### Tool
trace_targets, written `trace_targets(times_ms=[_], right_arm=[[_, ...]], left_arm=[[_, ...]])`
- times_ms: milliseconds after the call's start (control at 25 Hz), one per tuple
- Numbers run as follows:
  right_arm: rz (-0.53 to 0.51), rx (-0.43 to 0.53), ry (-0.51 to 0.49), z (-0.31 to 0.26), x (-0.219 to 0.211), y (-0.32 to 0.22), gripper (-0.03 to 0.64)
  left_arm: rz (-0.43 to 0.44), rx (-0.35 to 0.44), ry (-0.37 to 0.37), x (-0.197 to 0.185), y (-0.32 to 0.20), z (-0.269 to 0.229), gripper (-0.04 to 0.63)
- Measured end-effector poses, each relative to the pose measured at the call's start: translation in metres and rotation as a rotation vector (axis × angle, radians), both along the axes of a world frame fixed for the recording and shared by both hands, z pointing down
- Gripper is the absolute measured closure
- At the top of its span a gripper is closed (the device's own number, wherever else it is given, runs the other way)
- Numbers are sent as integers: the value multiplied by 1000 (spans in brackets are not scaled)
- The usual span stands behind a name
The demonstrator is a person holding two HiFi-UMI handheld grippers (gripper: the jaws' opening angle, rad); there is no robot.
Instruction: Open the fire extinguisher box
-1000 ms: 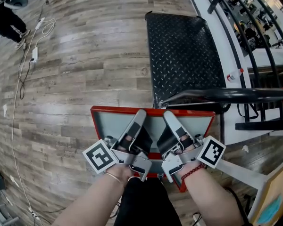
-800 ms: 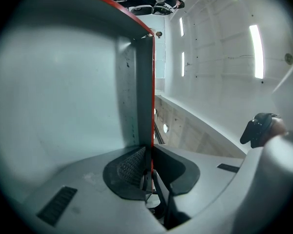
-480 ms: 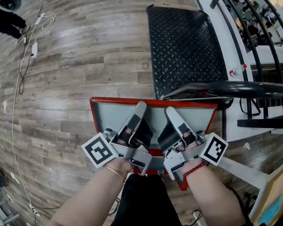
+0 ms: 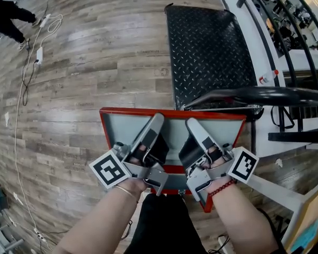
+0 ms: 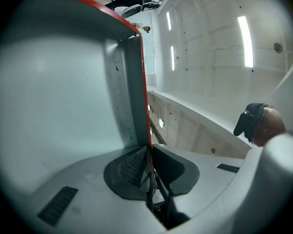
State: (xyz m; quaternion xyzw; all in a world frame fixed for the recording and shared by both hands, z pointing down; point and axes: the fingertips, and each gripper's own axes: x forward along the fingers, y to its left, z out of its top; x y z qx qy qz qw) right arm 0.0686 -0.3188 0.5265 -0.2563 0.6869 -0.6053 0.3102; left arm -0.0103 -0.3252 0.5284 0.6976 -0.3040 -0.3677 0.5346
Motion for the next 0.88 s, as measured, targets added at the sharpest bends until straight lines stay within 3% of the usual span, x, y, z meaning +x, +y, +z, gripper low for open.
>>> trace_targets(times_ms=[240, 480, 720, 880], right_arm=[[4, 1, 14, -3, 1, 3, 589], [57, -18, 27, -5, 22, 13, 589], [69, -31, 53, -16, 30, 31, 589], [61, -21, 68, -35, 27, 46, 589]], left_arm=[[-41, -26, -1, -15, 11, 2, 558], [-134, -101, -15, -43, 29, 9, 565], [-123, -74, -115, -50, 45, -10, 572], [-112, -56, -111, -50, 55, -34, 572]])
